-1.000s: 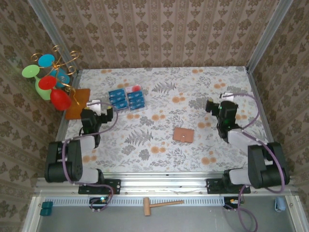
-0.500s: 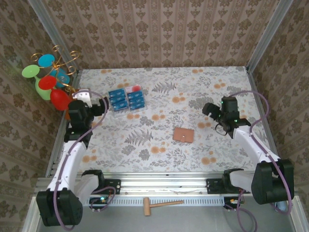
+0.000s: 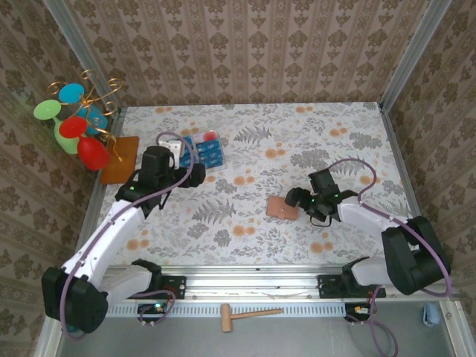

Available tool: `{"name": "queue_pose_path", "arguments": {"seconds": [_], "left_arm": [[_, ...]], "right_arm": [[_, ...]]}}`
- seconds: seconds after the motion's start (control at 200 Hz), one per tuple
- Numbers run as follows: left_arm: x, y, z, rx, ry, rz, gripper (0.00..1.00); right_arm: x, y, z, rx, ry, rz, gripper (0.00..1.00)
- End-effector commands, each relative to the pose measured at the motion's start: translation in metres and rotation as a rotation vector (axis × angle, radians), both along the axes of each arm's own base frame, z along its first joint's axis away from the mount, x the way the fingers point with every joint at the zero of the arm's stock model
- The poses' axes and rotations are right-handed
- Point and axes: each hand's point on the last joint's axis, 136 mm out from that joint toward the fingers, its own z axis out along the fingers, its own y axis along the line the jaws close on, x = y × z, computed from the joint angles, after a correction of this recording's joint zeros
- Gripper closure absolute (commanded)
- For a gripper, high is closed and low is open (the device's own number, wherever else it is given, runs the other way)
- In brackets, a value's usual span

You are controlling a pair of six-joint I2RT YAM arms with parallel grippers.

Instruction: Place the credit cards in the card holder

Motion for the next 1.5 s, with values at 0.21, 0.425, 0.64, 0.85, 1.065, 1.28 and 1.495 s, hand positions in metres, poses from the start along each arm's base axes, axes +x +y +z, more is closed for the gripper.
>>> {"name": "queue_pose_path", "arguments": {"seconds": [0.21, 0.425, 0.64, 0.85, 1.065, 1.28, 1.495], "left_arm": [[0.008, 0.023, 0.004, -0.041, -0.016, 0.231, 0.00], [0.006, 0.018, -0.002, -0.040, 0.027, 0.210, 0.00], [0.008, -0.008, -0.006, -0.091, 0.059, 0.099, 0.00], [0.003, -0.035, -0.007, -0.139, 0.067, -0.040, 0.00], [-0.011, -0.074, -0.026, -0.164, 0.124, -0.169, 0.00], [-0.026, -0.115, -0.050, -0.199, 0.221, -0.269, 0.00], [-0.043, -0.144, -0.071, -0.228, 0.276, -0.340, 0.00]], "right_arm": [[0.014, 0.047, 0.003, 0.092, 0.013, 0.032, 0.09], [0.047, 0.107, 0.018, 0.202, 0.003, 0.107, 0.09], [0.088, 0.168, 0.033, 0.272, 0.009, 0.231, 0.16], [0.072, 0.144, 0.048, 0.135, -0.031, 0.241, 0.14], [0.033, 0.100, 0.036, 0.022, -0.026, 0.199, 0.09], [0.010, 0.079, 0.025, -0.039, -0.004, 0.175, 0.13], [0.011, 0.089, 0.025, 0.009, -0.023, 0.212, 0.32]]}}
